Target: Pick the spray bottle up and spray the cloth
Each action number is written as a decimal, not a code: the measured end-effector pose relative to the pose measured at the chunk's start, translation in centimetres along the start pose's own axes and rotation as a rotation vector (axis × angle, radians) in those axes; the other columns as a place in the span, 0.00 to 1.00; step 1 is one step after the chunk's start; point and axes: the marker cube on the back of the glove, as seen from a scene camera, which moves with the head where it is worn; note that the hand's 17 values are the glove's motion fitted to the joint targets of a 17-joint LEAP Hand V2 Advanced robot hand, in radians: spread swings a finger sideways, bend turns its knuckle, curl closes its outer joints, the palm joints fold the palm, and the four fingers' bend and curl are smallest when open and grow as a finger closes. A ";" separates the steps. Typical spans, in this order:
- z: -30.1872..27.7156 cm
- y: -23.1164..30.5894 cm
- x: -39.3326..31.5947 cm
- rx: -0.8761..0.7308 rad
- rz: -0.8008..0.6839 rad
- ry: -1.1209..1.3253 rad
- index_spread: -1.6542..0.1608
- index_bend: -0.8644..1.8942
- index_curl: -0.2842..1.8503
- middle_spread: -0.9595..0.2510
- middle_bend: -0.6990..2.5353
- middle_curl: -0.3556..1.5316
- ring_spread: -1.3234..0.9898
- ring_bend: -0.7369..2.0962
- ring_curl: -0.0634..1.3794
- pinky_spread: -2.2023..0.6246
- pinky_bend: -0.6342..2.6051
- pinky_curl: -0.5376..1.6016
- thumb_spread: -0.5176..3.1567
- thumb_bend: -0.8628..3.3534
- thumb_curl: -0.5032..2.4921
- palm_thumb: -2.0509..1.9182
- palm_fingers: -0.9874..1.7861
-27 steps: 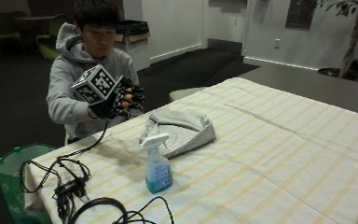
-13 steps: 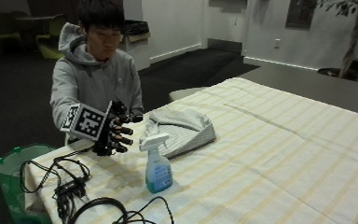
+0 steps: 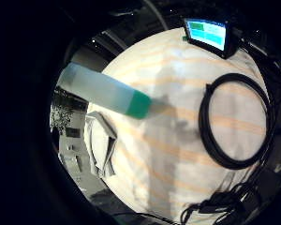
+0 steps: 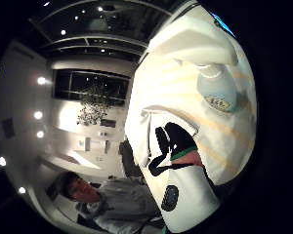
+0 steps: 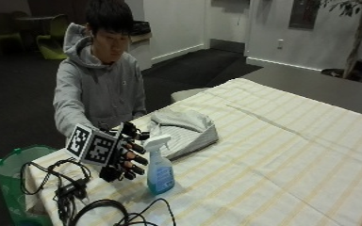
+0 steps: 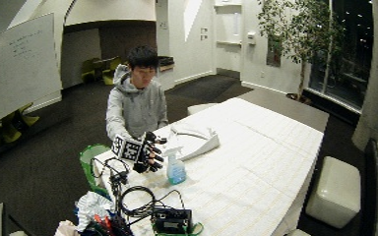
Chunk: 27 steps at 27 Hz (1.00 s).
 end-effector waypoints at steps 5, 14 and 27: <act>0.3 -1.2 1.1 -0.060 0.045 0.029 0.70 0.36 0.20 0.75 0.31 0.36 0.59 0.39 0.22 0.86 0.38 0.41 0.39 0.20 0.30 0.72 0.36; 1.5 -3.0 2.5 -0.074 0.082 -0.141 0.72 0.37 0.22 0.74 0.31 0.37 0.59 0.38 0.22 0.86 0.37 0.40 0.39 0.20 0.30 0.72 0.37; 5.1 -5.5 2.7 -0.150 0.078 -0.374 0.72 0.38 0.24 0.74 0.30 0.37 0.59 0.37 0.22 0.86 0.35 0.40 0.38 0.20 0.30 0.72 0.39</act>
